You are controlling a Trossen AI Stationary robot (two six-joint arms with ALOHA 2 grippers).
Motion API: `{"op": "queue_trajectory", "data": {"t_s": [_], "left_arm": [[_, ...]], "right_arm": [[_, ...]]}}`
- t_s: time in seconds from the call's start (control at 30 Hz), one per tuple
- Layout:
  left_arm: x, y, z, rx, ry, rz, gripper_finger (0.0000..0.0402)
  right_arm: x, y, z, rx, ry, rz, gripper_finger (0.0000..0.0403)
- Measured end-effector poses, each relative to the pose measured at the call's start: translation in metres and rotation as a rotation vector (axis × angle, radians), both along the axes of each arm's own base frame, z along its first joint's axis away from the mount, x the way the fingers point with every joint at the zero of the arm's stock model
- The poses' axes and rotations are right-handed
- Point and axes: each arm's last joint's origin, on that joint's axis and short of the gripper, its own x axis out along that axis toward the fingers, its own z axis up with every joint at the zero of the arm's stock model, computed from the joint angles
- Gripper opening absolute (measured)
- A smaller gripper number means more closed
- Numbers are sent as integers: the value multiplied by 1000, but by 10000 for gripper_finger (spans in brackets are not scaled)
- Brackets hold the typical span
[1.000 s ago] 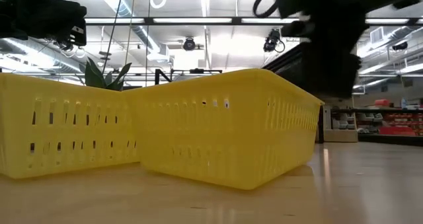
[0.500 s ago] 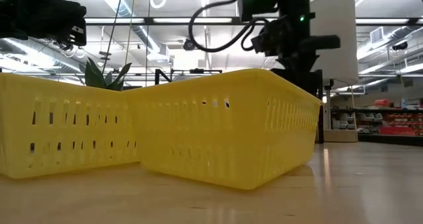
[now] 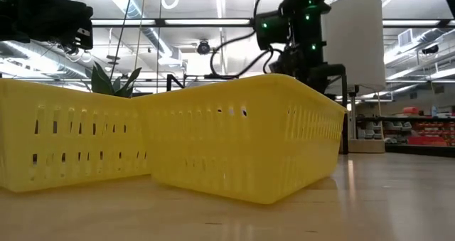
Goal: Stack baskets on shelf by color
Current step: Put the stacked black bins on the shelf
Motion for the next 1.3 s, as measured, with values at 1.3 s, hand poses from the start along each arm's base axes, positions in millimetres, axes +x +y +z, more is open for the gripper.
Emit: {"op": "queue_trajectory", "data": {"t_s": [1.3], "left_arm": [[0, 0, 0, 0, 0, 0, 53]], "right_arm": [[29, 37, 40, 122, -252, -94, 130]]}}
